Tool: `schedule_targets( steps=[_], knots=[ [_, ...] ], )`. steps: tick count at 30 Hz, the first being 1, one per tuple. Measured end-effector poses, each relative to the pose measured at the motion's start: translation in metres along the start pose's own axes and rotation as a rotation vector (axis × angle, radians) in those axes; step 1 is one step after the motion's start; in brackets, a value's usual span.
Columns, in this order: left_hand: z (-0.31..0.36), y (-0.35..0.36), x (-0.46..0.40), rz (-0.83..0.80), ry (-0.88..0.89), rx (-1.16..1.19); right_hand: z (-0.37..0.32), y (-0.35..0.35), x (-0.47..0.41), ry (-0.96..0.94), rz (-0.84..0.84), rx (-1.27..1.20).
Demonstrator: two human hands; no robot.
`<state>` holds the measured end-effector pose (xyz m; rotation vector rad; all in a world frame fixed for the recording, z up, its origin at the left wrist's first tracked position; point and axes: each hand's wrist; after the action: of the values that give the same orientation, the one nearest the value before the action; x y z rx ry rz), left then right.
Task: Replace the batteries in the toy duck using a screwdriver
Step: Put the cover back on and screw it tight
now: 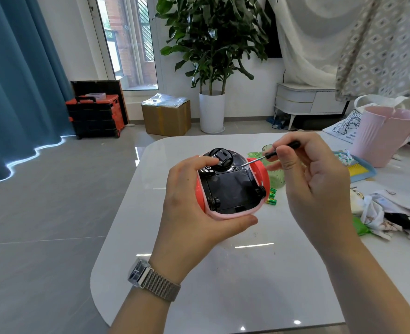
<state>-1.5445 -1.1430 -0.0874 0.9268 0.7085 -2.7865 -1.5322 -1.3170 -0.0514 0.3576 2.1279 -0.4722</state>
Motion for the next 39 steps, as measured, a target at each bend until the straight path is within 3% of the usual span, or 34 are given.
schedule_targets(
  steps=[30, 34, 39],
  knots=[
    [0.002, 0.001, 0.001, 0.013, 0.018, -0.025, -0.001, 0.004, -0.002, -0.115, -0.050, 0.162],
    [0.003, 0.002, 0.001, 0.014, 0.017, -0.027, -0.002, 0.007, -0.006, -0.118, -0.075, 0.135],
    [0.004, 0.002, 0.001, 0.012, 0.013, -0.033, -0.001, 0.010, -0.009, 0.003, -0.096, -0.075]
  ],
)
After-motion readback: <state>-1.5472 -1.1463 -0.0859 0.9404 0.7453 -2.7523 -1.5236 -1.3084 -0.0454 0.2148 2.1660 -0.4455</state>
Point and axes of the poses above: each hand's wrist, its own x-axis away from the middle knuckle, its own y-axis out of the palm, z = x × y, and after that the axes turned 1 degree about z, right-handed
